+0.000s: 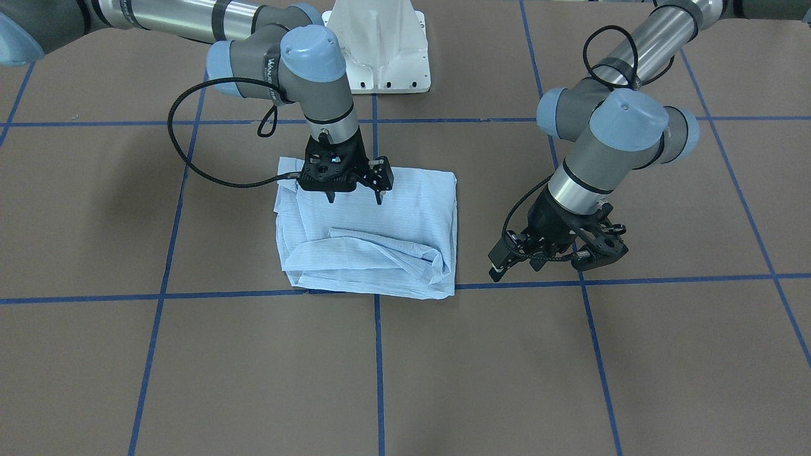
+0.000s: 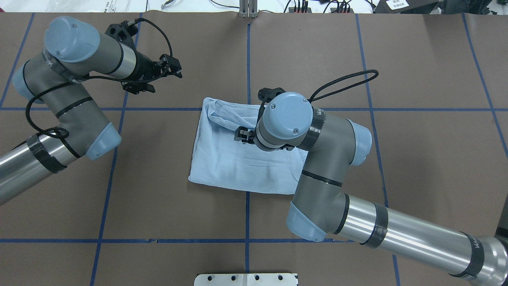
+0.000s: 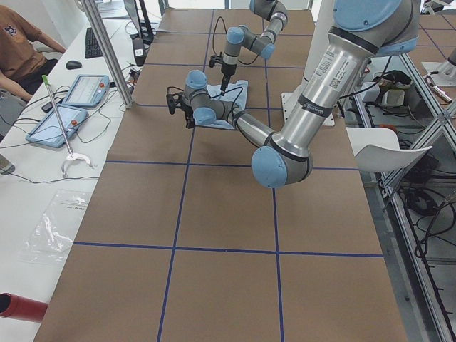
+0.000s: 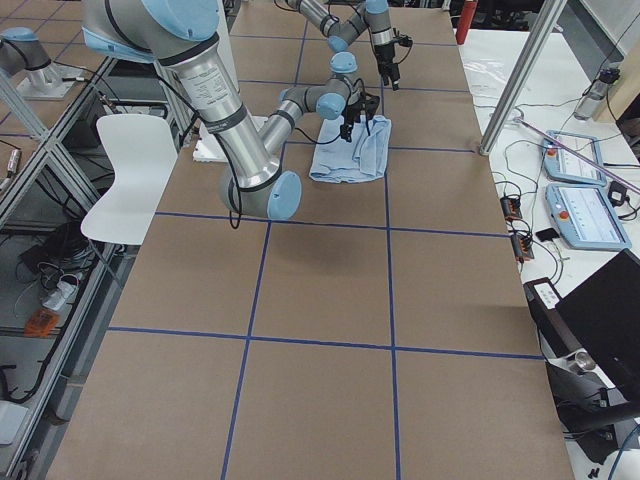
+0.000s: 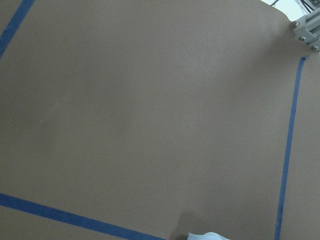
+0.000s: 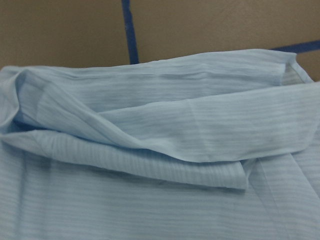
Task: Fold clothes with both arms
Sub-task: 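Press down the folded shirt's middle with the right gripper while the left arm withdraws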
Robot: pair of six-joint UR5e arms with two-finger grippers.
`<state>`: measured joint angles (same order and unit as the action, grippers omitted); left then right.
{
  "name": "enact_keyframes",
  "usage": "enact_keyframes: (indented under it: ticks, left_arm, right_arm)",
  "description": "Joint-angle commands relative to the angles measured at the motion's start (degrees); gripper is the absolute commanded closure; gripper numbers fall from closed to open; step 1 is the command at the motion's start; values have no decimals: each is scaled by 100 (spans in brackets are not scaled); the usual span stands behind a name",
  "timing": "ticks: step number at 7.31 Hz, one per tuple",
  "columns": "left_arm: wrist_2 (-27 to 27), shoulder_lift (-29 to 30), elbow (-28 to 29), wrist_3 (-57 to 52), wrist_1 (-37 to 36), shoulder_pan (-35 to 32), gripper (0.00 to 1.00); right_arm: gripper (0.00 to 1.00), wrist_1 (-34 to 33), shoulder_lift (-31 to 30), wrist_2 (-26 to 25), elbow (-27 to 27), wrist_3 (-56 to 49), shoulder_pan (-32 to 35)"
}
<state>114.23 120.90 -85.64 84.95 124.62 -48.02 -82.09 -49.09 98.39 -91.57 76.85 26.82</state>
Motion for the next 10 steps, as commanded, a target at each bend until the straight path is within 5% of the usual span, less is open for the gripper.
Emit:
enact_keyframes:
  ticks: [1, 10]
  left_arm:
    - [73, -31, -6, -31, 1, -50, 0]
    - [73, -40, -6, -5, 1, -94, 0]
  right_arm:
    - [0, -44, 250, -241, 637, -1005, -81]
    - [0, 517, 1444, -250, 2545, -715, 243]
